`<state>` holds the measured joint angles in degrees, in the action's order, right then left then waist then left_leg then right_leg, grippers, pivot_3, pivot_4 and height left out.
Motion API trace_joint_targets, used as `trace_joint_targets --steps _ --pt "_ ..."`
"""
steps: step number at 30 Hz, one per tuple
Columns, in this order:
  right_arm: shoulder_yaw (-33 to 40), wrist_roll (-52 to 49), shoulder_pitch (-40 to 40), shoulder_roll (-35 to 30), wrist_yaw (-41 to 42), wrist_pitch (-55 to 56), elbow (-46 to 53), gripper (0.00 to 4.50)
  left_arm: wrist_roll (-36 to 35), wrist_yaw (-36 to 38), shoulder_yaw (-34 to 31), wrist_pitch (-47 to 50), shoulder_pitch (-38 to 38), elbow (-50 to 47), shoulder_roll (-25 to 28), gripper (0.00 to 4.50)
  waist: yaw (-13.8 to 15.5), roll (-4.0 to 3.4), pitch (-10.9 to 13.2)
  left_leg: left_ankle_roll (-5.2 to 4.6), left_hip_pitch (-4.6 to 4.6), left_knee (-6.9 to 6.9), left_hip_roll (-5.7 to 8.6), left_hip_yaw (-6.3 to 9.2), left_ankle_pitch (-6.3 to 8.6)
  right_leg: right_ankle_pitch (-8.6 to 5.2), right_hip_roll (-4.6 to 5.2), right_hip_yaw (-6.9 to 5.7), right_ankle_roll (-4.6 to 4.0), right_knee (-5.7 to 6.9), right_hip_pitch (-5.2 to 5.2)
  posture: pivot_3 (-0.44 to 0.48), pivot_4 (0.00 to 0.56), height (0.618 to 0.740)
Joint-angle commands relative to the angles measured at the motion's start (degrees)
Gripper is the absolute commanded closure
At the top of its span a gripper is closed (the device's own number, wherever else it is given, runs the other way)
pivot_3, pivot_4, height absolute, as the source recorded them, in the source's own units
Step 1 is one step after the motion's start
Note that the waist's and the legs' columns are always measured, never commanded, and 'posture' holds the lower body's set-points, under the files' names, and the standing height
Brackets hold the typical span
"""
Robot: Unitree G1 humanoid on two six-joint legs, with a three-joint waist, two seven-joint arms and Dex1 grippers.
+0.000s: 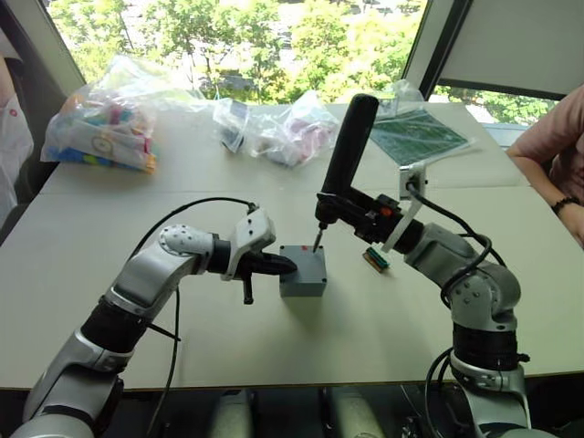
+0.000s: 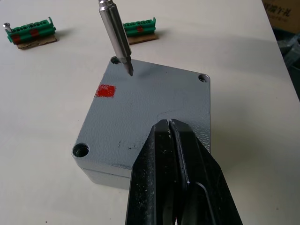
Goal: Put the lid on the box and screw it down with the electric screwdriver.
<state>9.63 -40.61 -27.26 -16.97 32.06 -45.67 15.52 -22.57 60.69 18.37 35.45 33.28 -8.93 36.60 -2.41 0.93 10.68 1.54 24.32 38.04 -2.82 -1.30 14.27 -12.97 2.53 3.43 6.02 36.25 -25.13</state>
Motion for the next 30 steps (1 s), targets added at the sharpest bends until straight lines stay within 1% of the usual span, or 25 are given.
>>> trace_joint_targets --steps 1,12,19,23,26,30 --pt "0.48 0.77 -0.48 -0.68 0.36 4.03 0.91 2.69 0.74 0.55 -0.28 0.54 -0.61 -0.62 0.39 4.50 0.01 0.00 0.00 0.00 0.00 0.00 0.00 0.00 0.00 0.00 0.00 0.00 0.00 0.00 0.00 0.000 0.150 0.740" --pt "0.13 0.34 -0.10 -3.44 2.04 4.72 -1.24 2.69 0.57 0.54 -0.39 1.53 -1.10 -1.68 0.27 4.50 0.05 0.01 -0.01 0.00 -0.09 0.00 0.00 0.00 0.00 0.00 0.00 0.00 0.00 0.00 0.10 0.000 0.150 0.740" --pt "-1.55 2.31 0.66 -4.96 3.15 6.47 -2.17 2.69 0.57 0.48 -0.42 1.77 -1.13 -1.80 0.03 4.50 0.05 0.01 -0.01 0.00 -0.25 0.00 0.00 0.00 0.00 -0.02 0.00 0.00 -0.02 -0.01 0.25 0.000 0.150 0.740" --pt "-7.78 8.06 4.08 -7.68 6.75 11.26 -0.46 2.69 0.92 0.49 -0.24 1.63 -1.33 -1.74 0.09 4.50 0.13 0.02 -0.04 0.00 -0.38 0.00 0.00 0.00 0.00 -0.07 0.01 0.00 -0.08 -0.05 0.39 0.000 0.150 0.740" --pt "-11.38 11.19 6.46 -7.97 6.21 12.36 -1.03 2.69 1.07 0.51 -0.27 1.56 -1.40 -1.69 0.00 4.50 0.06 0.08 -0.11 -0.04 -0.73 -0.03 0.00 0.00 0.03 -0.15 0.01 0.00 -0.15 -0.09 0.71 0.000 0.150 0.740" --pt "-13.24 13.65 7.52 -7.56 4.03 11.59 -2.83 2.69 1.38 0.59 -0.33 1.56 -1.64 -1.71 -0.10 4.50 0.01 0.30 -0.78 -0.04 -0.95 -0.12 -0.01 0.00 0.04 -0.19 0.01 0.00 -0.20 -0.09 0.88 0.000 0.150 0.740"
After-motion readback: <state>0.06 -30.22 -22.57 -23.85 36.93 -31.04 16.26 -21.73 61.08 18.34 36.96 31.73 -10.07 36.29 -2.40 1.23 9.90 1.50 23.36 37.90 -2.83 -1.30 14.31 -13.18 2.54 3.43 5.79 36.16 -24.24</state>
